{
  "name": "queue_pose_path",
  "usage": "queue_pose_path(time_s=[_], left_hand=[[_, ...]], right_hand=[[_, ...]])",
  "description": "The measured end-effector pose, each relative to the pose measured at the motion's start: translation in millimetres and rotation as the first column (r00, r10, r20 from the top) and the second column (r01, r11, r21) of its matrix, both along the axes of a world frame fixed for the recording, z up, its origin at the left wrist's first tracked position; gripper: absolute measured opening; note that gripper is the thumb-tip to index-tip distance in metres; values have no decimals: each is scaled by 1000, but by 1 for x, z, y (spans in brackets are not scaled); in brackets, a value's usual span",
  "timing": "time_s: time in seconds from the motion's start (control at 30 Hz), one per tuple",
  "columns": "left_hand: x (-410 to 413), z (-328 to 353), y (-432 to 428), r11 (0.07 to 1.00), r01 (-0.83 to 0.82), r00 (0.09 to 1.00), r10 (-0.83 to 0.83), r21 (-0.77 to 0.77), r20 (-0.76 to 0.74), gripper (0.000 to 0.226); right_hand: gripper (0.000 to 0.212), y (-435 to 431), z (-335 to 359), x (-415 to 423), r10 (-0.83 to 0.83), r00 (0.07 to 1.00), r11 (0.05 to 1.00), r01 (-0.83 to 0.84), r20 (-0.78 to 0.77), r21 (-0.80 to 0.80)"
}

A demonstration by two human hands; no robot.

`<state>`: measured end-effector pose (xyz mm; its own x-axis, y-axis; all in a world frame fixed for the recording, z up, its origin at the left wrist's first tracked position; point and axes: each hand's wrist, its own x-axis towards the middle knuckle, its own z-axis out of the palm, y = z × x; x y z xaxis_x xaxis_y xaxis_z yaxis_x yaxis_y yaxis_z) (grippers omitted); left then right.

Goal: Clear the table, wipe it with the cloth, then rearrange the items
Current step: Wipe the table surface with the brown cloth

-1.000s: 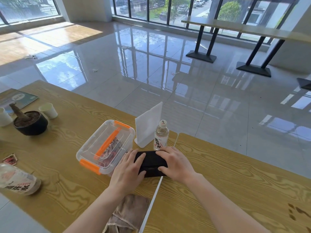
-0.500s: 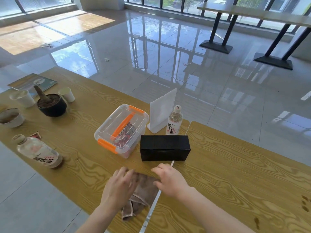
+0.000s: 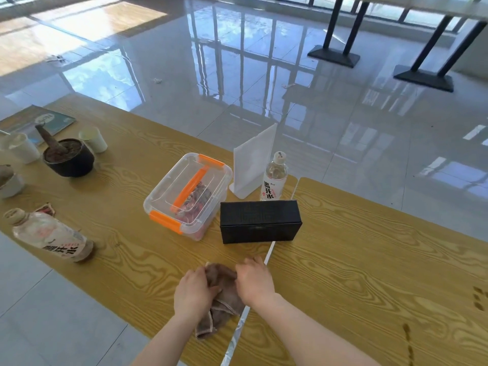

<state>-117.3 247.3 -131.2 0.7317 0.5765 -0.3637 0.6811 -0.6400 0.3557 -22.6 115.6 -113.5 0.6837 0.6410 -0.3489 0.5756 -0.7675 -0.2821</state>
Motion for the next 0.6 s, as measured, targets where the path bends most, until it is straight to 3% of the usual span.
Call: queue_pose_path(time_s=[0.17,0.27,0.43,0.6], left_hand=[[0,-4,-4,998,58,995,-61,34,73,19],[5,3,-12,993,93,982,-79,-74,172,15],[27,23,-39,941,243,927,-153,-237,343,17],[49,33,-95,850,427,874,-301,-308,381,24]], right_hand=[[18,-11,3,-3,-78,994,987,88,-81,131],[6,-31,11,-6,-154,966,951,202,-209,233],[4,-77,24,-13,-365,887,822,450,-284,349],[4,-138,32,-24,-567,778,694,629,-271,350]])
